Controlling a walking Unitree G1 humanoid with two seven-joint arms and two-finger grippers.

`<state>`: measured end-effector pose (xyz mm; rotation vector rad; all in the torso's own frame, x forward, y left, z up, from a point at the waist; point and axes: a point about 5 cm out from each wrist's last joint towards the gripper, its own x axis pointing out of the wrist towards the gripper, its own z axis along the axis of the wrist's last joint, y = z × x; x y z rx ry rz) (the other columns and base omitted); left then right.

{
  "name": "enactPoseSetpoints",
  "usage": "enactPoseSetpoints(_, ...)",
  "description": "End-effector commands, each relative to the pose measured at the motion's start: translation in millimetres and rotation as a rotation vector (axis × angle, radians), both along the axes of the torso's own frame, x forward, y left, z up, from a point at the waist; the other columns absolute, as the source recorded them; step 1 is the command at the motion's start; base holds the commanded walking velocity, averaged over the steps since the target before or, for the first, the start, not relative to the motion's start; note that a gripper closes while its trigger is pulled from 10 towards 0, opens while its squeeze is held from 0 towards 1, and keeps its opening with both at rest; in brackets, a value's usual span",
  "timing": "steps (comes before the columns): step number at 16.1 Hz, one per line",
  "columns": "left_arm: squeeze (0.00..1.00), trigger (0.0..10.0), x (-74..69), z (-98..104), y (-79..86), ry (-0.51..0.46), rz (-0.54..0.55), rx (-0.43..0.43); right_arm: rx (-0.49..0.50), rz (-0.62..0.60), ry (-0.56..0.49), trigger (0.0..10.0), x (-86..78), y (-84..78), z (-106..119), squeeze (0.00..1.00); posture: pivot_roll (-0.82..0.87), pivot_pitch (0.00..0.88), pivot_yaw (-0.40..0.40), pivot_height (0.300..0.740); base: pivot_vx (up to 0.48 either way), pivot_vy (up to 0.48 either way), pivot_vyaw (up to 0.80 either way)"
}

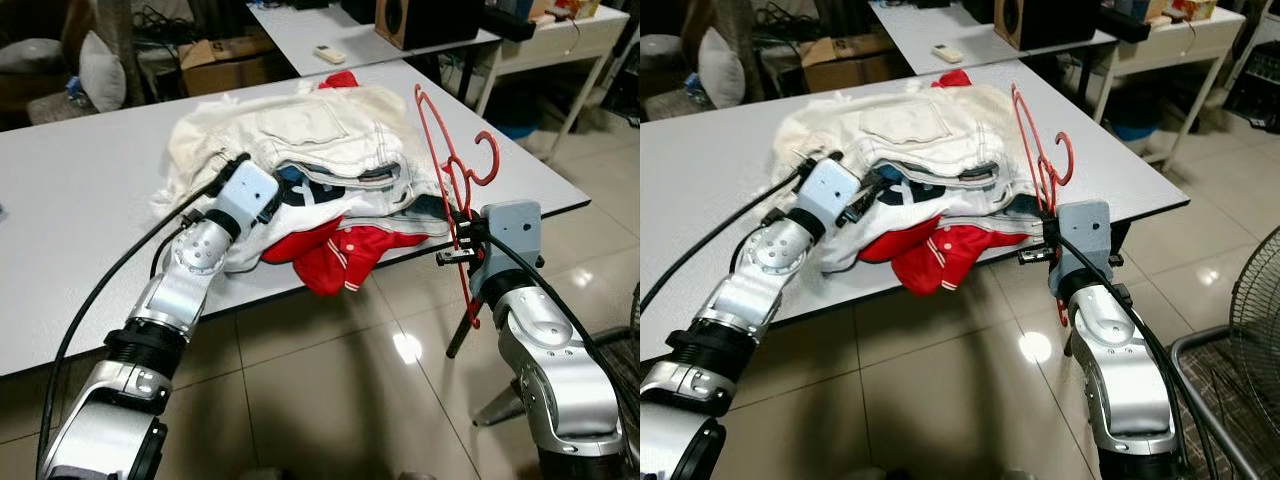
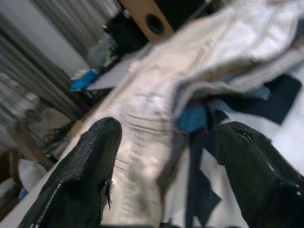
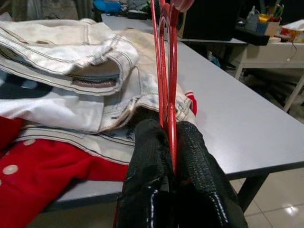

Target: Hang hanger

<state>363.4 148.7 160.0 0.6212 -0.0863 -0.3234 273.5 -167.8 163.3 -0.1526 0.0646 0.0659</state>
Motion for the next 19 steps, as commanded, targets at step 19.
enactPoseSetpoints(19, 0.00, 10.0, 33.9, 18, -12.2, -0.098, 0.100, 0.101, 0.008, 0.006, 0.020, 10.0, 0.7, 2.6, 0, 0.00, -0.18, 0.060, 0.083, 0.740, 0.000, 0.000, 0.00)
